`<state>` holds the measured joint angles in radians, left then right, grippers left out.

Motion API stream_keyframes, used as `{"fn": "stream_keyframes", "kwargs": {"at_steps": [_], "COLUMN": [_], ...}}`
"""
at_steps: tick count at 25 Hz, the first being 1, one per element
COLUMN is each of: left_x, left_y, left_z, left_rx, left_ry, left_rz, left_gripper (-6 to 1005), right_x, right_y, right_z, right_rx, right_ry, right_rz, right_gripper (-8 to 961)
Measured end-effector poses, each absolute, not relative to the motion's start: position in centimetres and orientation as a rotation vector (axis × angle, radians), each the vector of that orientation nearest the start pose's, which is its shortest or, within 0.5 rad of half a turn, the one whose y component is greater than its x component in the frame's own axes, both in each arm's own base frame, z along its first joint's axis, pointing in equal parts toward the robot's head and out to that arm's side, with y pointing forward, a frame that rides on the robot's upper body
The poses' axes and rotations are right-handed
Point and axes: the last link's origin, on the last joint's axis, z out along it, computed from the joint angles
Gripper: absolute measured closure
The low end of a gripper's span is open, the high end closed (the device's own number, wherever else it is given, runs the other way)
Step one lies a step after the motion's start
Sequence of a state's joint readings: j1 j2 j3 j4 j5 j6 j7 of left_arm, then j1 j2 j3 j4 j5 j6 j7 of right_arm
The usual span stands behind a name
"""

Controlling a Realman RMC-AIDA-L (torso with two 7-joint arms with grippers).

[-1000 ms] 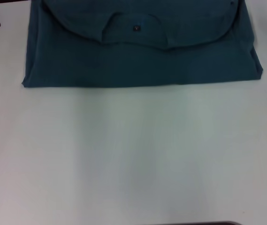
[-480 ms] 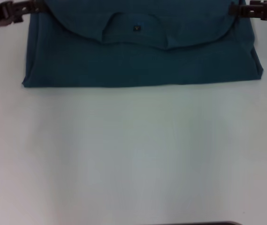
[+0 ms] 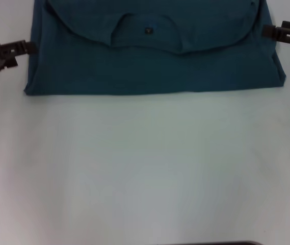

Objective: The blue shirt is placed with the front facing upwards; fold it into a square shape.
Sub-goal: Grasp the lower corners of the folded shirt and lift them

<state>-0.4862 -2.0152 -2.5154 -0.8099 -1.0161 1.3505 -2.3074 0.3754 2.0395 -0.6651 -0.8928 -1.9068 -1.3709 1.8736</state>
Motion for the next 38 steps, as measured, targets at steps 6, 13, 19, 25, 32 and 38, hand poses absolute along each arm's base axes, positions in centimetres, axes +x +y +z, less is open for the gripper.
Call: {"fn": "stream_keyframes", "kwargs": {"at_steps": [6,13,19,25,32,38], "left_x": [-32.5,-33.7,-34.0,-33.9,-33.9,-33.9], "left_y": [35.5,36.2,36.4,36.3,36.1,36.1], "left_z": [5.4,5.5,4.4,3.4,2.8,2.4], "left_rx": [-2.009,-1.874,-1.831,-1.830,-1.834,-1.842], "left_ry": [-1.828,-1.925,-1.944,-1.950,-1.952,-1.952], "left_rz": [-0.620,-0.629,-0.619,-0.615,-0.596,-0.587], "left_gripper": [65,65,64,64,64,66], "right_x": [31.7,31.9,31.9,32.1,32.2,32.3], "right_y": [34.3,34.5,34.6,34.4,34.1,34.0], "right_z": [8.5,8.9,8.8,8.8,8.7,8.7], "right_rx": [-2.140,-2.113,-2.113,-2.108,-2.106,-2.105], "right_ry": [1.234,1.240,1.237,1.244,1.250,1.254], "right_rz": [0.778,0.804,0.803,0.800,0.800,0.799], "right_gripper": [13,13,13,13,12,12]}}
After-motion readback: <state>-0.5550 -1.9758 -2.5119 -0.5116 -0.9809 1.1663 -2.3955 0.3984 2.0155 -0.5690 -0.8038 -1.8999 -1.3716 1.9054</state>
